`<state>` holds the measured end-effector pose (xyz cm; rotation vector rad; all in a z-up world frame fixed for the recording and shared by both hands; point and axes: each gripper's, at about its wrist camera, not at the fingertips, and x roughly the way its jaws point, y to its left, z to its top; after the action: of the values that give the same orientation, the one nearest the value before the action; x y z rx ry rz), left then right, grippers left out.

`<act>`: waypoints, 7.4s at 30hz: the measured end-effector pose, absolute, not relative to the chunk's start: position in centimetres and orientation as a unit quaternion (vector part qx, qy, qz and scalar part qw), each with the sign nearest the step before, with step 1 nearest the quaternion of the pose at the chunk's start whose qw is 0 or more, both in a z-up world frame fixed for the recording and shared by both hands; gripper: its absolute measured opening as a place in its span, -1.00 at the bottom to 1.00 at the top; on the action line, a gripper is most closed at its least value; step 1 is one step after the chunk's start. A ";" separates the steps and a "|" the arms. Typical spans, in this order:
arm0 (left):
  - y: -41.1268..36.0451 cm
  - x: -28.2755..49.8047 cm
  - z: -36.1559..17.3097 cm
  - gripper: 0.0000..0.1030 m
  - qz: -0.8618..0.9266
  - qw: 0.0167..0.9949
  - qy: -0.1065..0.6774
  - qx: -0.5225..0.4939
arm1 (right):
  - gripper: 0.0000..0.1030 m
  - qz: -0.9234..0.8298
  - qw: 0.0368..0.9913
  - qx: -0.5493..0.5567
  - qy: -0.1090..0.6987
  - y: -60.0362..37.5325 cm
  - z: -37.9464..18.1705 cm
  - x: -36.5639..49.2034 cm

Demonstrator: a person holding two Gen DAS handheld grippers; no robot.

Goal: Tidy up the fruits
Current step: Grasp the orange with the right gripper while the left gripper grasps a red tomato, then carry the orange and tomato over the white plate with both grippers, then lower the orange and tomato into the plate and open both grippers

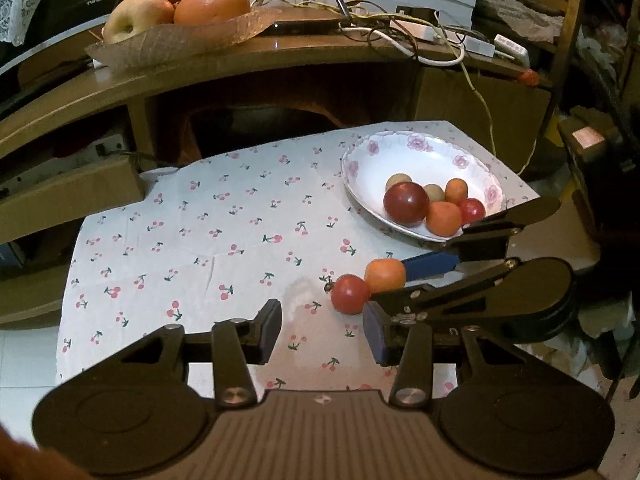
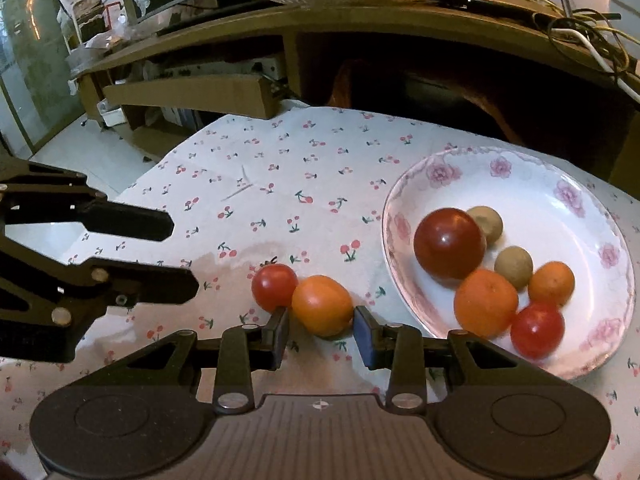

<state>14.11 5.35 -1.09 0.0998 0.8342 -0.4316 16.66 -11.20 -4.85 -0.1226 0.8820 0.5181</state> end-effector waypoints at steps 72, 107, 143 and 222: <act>-3.4 7.6 -4.0 0.05 -0.285 0.847 0.425 0.143 | 0.01 0.163 0.874 -0.046 0.455 -19.6 -3.5 5.5; -4.8 9.1 -2.0 -0.34 -0.271 0.858 0.419 0.117 | -0.36 0.160 0.879 -0.042 0.447 -18.2 -2.2 6.9; -5.9 10.6 0.6 -0.35 -0.240 0.885 0.379 0.124 | -0.34 0.128 0.902 -0.023 0.413 -19.2 0.0 8.1; -8.2 25.6 -1.6 -0.33 -0.195 0.905 0.376 0.047 | -0.30 0.081 0.921 -0.007 0.380 -21.9 -1.6 21.9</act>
<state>25.57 -8.23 -1.57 0.0962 0.7767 -0.4031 21.88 -21.92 -1.63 -0.0134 0.7805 0.1674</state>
